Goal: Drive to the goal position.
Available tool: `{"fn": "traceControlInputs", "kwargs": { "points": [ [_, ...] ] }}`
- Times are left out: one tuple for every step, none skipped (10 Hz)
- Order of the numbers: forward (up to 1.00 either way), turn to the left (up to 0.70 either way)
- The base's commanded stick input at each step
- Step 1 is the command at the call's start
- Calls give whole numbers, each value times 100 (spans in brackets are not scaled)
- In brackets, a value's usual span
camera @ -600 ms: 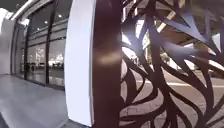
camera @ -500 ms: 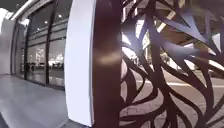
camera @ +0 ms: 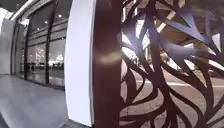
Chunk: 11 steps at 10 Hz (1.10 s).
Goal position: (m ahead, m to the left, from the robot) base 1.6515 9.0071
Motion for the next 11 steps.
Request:
{"fn": "traceControlInputs", "kwargs": {
  "points": [
    [-70,-35],
    [-70,-35],
    [-70,-12],
    [-70,-5],
    [0,0],
    [0,0],
    [0,0],
    [0,0],
    [0,0],
    [0,0],
    [0,0]
  ]
}}
